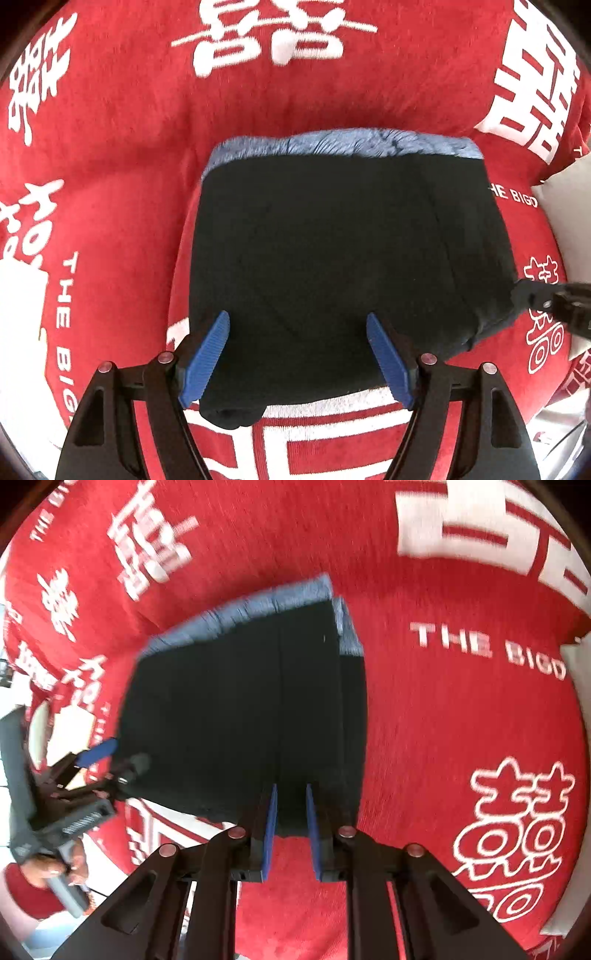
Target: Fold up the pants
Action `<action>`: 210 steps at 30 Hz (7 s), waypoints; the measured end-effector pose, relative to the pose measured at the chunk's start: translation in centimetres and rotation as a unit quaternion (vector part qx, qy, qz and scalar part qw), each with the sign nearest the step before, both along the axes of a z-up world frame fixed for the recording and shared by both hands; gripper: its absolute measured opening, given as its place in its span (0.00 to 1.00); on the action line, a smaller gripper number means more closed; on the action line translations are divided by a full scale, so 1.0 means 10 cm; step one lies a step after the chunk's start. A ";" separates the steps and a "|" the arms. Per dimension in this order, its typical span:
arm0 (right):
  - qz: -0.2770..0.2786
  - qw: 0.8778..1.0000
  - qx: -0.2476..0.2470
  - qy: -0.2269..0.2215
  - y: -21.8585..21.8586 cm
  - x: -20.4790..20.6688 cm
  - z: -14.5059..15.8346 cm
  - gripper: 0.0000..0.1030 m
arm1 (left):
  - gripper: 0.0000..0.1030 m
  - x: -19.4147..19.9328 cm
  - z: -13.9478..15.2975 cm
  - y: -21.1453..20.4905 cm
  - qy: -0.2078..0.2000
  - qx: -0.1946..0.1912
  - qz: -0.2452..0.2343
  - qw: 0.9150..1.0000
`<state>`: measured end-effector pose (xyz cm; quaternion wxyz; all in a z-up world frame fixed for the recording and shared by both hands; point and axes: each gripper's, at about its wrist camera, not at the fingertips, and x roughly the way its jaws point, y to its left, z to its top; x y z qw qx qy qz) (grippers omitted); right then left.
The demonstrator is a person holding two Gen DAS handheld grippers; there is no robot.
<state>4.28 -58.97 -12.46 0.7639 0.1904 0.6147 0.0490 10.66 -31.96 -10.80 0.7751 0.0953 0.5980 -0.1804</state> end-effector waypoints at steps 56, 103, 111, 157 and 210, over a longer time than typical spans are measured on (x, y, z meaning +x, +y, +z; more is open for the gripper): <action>-0.064 0.993 0.103 0.005 -0.59 0.07 -0.14 0.73 | 0.83 0.89 -0.30 0.73 0.176 -0.184 0.033 0.966; -0.055 0.936 0.347 -0.008 -0.57 -0.63 -0.31 0.34 | 0.58 -0.13 -0.01 0.60 0.184 -0.235 -0.051 0.953; -0.062 0.957 0.283 -0.013 -0.51 -0.92 -0.68 0.40 | 0.80 -0.34 -0.36 0.71 0.161 -0.185 -0.021 0.969; -0.091 0.990 -0.107 0.019 0.89 -1.72 1.13 1.00 | 0.99 -1.65 1.20 0.56 0.026 0.069 -0.004 0.997; -0.073 0.988 -0.131 0.022 1.04 -1.69 1.27 1.00 | 0.99 -1.69 1.39 0.60 0.011 0.075 -0.018 0.997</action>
